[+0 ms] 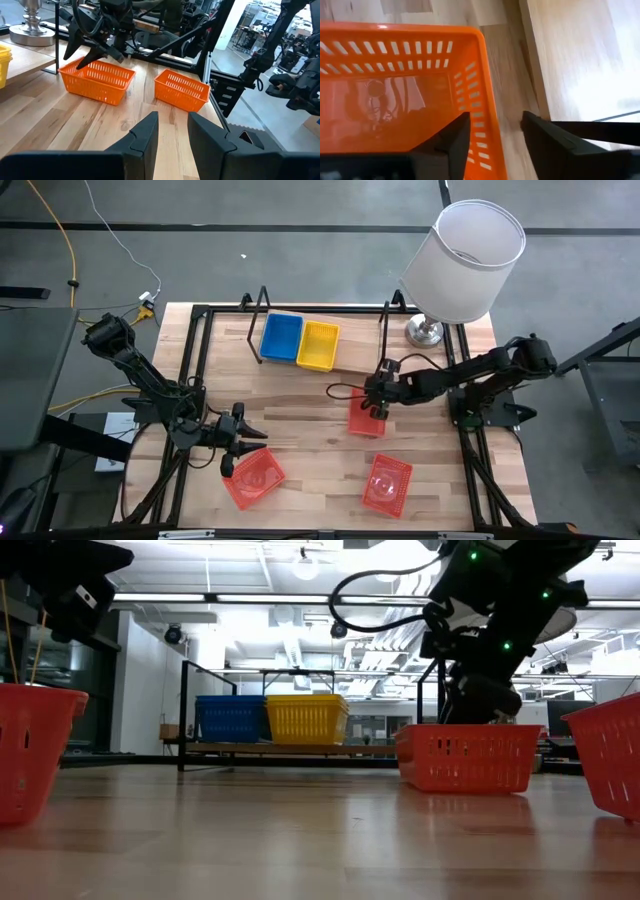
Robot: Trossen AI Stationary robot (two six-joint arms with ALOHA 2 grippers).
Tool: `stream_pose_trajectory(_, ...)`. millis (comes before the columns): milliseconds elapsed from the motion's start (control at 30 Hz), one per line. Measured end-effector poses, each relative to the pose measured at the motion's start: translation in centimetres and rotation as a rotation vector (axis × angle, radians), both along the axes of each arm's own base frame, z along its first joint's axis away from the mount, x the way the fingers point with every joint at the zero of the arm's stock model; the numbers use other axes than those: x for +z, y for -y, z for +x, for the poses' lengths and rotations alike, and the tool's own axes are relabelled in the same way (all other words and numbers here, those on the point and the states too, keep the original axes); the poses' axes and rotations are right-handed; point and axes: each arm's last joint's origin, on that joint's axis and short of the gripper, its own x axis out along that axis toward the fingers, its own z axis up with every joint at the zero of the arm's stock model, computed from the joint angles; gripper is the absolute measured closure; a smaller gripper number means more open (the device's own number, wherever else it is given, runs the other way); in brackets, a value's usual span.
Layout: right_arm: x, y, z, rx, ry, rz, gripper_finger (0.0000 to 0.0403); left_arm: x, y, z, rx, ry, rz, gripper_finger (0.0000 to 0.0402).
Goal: Stack baskets on shelf by color
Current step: Put the top orange bin on the shelf
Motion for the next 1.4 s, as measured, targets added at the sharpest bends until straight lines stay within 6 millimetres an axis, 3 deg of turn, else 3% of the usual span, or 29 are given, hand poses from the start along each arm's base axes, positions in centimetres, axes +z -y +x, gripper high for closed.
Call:
stream_pose_trajectory(100, 0.0, 0.0, 0.0, 0.002, -0.005, 0.007, 0.0277, 0.0, 0.0, 0.0, 0.000, 0.001, -0.001, 0.0305)
stream_pose_trajectory(267, 0.0, -0.1, -0.1, -0.004, -0.002, 0.039, 0.0383, 0.0, 0.0, 0.0, 0.000, 0.001, -0.001, 0.0305)
stream_pose_trajectory(467, 0.5, -0.5, 0.2, -0.013, 0.013, 0.066, 0.0383, 0.0, 0.0, 0.0, 0.000, 0.001, -0.001, 0.0305)
stream_pose_trajectory(633, 4.0, -1.6, 2.3, 0.066, 0.083, 0.070, 0.0396, 0.0, 0.0, 0.0, -0.001, 0.001, -0.001, 0.0305)
stream_pose_trajectory(867, 11.8, -2.4, 4.9, 0.156, 0.211, -0.021, 0.0401, 0.0, 0.0, 0.0, -0.001, 0.000, -0.001, 0.0305)
stream_pose_trajectory(1067, 16.2, 0.7, 5.6, 0.117, 0.198, -0.135, 0.0402, 0.0, 0.0, 0.0, -0.001, 0.000, -0.001, 0.0305)
stream_pose_trajectory(1400, 16.9, 7.8, 6.0, 0.059, 0.010, -0.199, 0.0402, 0.0, 0.0, 0.0, -0.003, 0.000, -0.001, 0.0305)
